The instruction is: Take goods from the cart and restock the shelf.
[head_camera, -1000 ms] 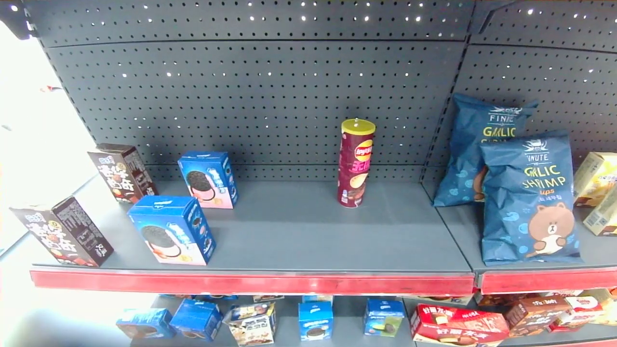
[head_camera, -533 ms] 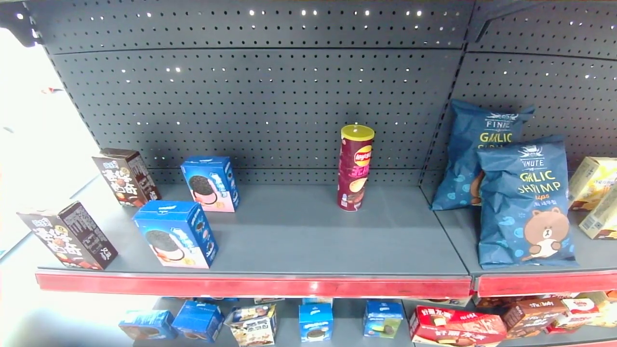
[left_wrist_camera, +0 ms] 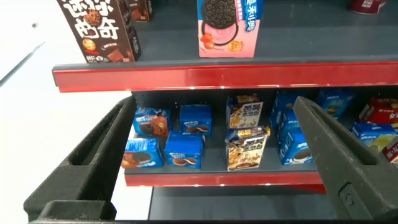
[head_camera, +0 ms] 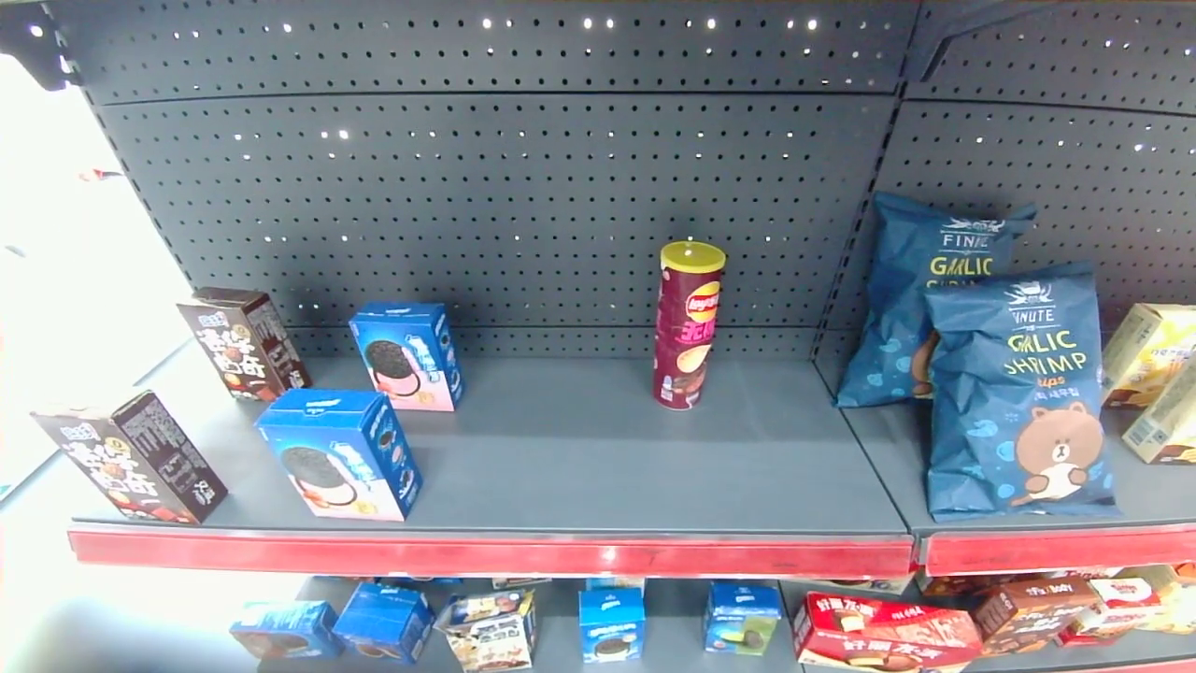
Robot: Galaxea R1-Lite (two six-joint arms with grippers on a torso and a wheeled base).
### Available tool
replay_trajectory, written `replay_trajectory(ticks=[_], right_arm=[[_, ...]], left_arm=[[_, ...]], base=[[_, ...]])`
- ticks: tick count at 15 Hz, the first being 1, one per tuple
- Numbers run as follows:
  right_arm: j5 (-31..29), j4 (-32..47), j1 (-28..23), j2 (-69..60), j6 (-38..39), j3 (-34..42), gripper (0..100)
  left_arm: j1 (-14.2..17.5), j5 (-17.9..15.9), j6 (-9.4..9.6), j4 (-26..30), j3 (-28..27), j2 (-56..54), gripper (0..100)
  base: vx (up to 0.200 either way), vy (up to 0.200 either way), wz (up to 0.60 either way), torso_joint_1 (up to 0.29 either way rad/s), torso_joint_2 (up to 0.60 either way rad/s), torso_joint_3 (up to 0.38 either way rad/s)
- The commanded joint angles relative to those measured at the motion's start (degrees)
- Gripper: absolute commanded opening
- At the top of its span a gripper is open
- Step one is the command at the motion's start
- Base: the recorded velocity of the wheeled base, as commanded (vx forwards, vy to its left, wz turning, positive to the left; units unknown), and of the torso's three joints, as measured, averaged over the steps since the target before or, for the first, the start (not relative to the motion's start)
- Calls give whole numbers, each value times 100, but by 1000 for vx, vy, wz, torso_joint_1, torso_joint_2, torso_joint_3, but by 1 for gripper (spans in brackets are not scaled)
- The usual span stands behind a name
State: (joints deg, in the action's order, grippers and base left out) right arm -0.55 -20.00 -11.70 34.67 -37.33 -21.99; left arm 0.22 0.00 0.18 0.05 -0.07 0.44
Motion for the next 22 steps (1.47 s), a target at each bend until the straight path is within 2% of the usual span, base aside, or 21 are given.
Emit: replay_trajectory(ticks=[1,8,11,20,22], right_arm=[[-7,-12,1,-4,-3,19,0],[-7,-3,-7,-4,-3,19,0],[-7,-3,1,5,-3,11,0],[2,-3,-7,13,-3,11,0],[2,-3,1,22,-20,11,0]], left_arm=[[4,0,-1,-5,-1,0,100],[4,0,-1,4,-1,9,100],[4,0,-9,-5,-1,9,100],[4,0,-9,4,-1,9,100],[4,9,-18,4,-1,9,100]], base=[[0,0,0,0,0,0],[0,0,0,-29,72,39],[0,0,-600,1,7,1],[0,0,0,0,0,0],[200,0,0,5,0,0]])
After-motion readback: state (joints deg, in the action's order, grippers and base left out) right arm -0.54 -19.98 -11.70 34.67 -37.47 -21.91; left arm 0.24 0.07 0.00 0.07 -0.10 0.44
